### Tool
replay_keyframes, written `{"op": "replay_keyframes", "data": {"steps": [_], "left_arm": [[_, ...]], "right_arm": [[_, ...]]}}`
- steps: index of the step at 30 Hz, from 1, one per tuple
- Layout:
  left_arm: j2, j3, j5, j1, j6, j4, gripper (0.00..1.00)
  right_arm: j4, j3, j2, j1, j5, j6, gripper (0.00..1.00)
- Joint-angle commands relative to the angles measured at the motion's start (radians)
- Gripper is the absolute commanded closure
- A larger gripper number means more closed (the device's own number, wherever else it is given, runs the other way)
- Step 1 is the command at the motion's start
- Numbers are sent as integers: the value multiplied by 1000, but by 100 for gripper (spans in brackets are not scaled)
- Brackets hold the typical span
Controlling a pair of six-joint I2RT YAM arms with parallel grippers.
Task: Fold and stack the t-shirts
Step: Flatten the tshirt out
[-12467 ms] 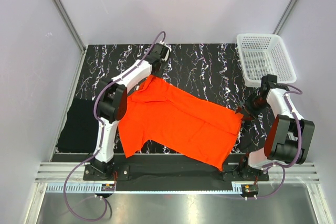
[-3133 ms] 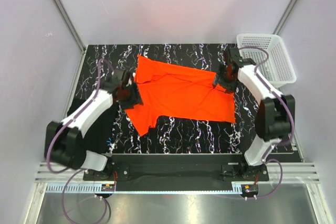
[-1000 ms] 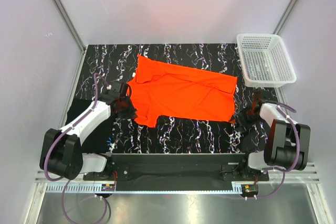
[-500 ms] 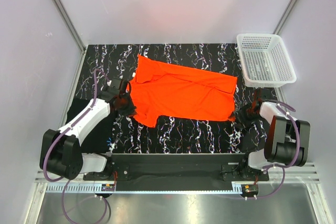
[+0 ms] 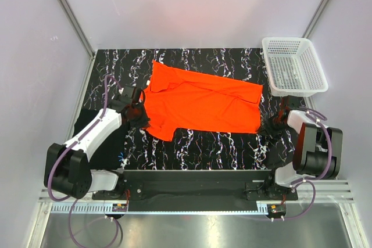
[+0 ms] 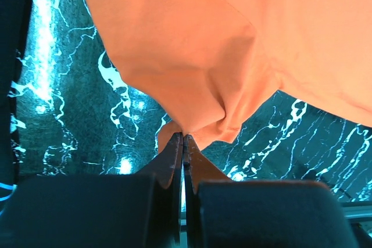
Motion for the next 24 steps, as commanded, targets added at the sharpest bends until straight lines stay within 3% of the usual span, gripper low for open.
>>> {"op": "replay_keyframes", "data": {"steps": [1, 6, 13, 17, 18, 24], "left_arm": [[-42, 88, -37, 0, 51, 1, 100], [-24, 250, -126, 4, 166, -16, 100], [140, 667, -163, 18, 309, -16, 100], [316, 1000, -116, 49, 436, -15, 100], [392, 1148, -96, 67, 476, -15, 100], [560, 1499, 124, 176, 424, 94, 100]], "right_arm": [[25, 16, 17, -3, 41, -44, 100], [-41, 102, -102, -3, 10, -23, 100], [-75, 356, -76, 4, -21, 0, 100], [-29, 629, 31, 23, -45, -1, 100], [-7, 684, 81, 27, -48, 0, 100], [-2, 1140, 256, 38, -68, 22, 100]]}}
